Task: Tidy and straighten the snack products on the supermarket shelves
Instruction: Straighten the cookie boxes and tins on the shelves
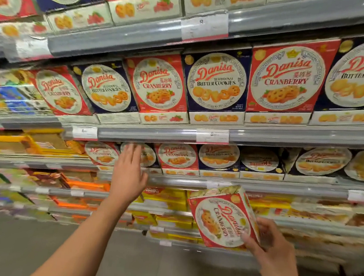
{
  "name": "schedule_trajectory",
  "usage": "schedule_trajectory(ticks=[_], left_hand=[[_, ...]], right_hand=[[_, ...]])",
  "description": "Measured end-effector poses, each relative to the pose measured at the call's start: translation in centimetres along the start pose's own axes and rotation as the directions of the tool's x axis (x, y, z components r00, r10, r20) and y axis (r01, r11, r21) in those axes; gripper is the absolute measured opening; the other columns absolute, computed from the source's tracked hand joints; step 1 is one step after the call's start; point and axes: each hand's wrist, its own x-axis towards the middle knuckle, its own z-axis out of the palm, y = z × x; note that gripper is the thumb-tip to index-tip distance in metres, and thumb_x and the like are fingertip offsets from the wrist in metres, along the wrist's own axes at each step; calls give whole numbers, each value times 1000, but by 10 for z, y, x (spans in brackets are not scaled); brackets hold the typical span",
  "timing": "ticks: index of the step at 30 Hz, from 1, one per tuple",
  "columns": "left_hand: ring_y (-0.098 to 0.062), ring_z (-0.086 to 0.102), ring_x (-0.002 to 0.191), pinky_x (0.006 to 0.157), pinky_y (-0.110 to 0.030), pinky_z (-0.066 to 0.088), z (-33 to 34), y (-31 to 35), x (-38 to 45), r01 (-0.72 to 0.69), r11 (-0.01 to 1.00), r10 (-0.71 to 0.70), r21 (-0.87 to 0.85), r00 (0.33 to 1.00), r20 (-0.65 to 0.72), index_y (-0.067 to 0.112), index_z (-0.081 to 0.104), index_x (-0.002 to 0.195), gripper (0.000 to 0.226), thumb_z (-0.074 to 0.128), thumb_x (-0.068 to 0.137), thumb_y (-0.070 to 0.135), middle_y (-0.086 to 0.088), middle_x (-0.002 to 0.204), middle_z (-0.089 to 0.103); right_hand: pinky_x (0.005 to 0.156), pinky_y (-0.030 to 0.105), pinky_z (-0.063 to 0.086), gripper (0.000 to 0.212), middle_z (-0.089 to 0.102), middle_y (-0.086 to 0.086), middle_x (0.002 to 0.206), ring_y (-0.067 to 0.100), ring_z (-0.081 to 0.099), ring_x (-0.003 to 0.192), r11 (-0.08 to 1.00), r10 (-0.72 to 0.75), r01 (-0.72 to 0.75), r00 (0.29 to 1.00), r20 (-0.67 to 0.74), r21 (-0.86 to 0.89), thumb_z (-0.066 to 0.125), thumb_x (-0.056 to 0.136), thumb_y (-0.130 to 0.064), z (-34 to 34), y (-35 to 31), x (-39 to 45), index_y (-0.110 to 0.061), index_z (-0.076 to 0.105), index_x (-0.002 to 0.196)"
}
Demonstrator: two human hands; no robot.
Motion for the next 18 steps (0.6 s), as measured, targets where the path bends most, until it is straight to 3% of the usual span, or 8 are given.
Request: schedule_trajectory(ticks=[3,5,7,10,13,16,18], left_hand=[[-43,45,131,113,-57,37,3,-17,27,-60,994,62,87,998,-26,4,44,138,72,74,78,30,-21,136,51],[-43,50,120,111,-59,38,7,-25,40,-77,990,81,114,996,-27,4,48,134,70,76,75,29,-21,127,57],[-43,52,119,112,-61,37,13,-33,48,-83,990,85,113,996,-17,4,50,134,70,76,75,30,-22,127,59],[-42,48,123,113,-61,33,17,-41,45,-124,991,126,39,990,-57,5,48,138,74,76,74,29,-20,131,55],[-43,34,142,120,-61,21,16,-45,20,-207,977,196,-55,968,-156,10,41,149,81,74,77,28,-19,149,42],[-42,23,150,123,-58,5,16,-60,10,-251,967,237,-50,952,-195,14,42,151,88,82,74,27,-17,159,34],[-42,31,146,121,-62,10,19,-71,14,-293,956,285,-17,941,-184,14,48,145,86,87,69,25,-16,153,43]], right_hand=[[71,13,46,45,71,-12,104,1,65,96,999,49,-48,998,-42,22,87,73,-30,25,-11,6,-29,62,110],[71,15,47,46,72,-10,104,7,67,97,997,63,-58,993,-95,46,88,73,-28,43,-15,10,-28,63,111],[74,22,50,46,72,-9,105,9,67,97,996,83,-76,987,-136,55,87,72,-33,61,-18,11,-29,62,111],[86,41,59,52,76,-7,102,14,71,97,990,130,-115,972,-197,86,85,65,-47,86,-17,8,-30,64,109],[85,44,60,59,76,-12,101,15,72,98,988,148,-131,958,-244,87,86,61,-58,105,-22,1,-31,65,109],[87,43,60,44,75,-18,97,13,71,95,983,182,-166,950,-254,84,89,70,-29,120,-28,-1,-27,65,107],[87,43,59,42,76,-16,95,13,72,95,979,202,-191,946,-255,68,88,72,-12,126,-32,0,-24,66,106]])
